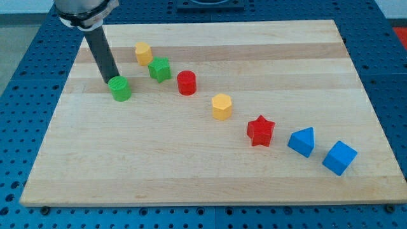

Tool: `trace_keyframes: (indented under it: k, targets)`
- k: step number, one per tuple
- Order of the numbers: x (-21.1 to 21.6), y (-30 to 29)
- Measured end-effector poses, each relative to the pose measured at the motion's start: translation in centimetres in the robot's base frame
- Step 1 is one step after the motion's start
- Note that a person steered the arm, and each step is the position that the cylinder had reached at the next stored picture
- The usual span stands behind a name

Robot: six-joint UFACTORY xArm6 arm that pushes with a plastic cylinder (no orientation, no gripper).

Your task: Push the green circle into the green star

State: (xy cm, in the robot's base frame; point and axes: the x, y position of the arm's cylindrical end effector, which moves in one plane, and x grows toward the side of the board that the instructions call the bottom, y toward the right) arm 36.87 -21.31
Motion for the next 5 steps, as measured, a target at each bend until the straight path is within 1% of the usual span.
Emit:
trace_keyframes:
  k: [1, 2, 3, 4, 5]
  targets:
    - [0.0, -1.6]
    - [1.5, -3.6]
    - [4.1, -1.6]
    - [4.0, 1.7]
    - [2.0, 6.0]
